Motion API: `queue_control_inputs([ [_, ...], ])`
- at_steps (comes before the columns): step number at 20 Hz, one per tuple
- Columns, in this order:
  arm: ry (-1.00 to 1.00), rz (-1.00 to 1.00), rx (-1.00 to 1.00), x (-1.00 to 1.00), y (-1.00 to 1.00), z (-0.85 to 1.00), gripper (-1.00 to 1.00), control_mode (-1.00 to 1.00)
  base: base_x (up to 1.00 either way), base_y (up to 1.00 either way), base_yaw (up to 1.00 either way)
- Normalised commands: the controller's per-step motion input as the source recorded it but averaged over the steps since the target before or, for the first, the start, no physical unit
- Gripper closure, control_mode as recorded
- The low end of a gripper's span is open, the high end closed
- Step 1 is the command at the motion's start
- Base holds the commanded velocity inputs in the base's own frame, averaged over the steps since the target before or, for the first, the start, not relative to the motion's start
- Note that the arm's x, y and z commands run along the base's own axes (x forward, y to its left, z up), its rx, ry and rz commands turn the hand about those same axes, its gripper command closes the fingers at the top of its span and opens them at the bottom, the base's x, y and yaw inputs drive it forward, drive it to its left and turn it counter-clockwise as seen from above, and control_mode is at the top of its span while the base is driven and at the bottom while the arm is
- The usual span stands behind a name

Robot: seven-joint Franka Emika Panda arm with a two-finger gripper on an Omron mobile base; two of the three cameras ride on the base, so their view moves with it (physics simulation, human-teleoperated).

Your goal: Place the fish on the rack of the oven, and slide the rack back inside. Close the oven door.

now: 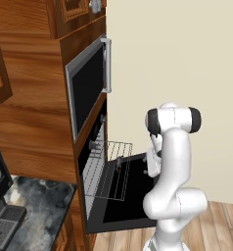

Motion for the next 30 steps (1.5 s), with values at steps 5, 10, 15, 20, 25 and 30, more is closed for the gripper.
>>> queue_control_inputs([
  [5, 0.00, 0.01, 0.11, 0.55, 0.25, -0.25, -1.00, -1.00, 0.00, 0.00, 0.00],
  [10, 0.00, 0.01, 0.07, 0.48, 0.33, -0.39, -1.00, -1.00, 0.00, 0.00, 0.00],
  [15, 0.00, 0.00, 0.05, 0.44, 0.52, -0.35, -1.00, -1.00, 0.00, 0.00, 0.00],
  [20, 0.01, 0.00, 0.02, 0.43, 0.69, -0.15, -1.00, -1.00, 0.00, 0.00, 0.00],
  [25, 0.02, 0.00, 0.00, 0.46, 0.79, -0.14, -1.00, -1.00, 0.00, 0.00, 0.00],
  [30, 0.02, 0.00, 0.00, 0.55, 0.95, -0.18, -1.00, -1.00, 0.00, 0.00, 0.00],
])
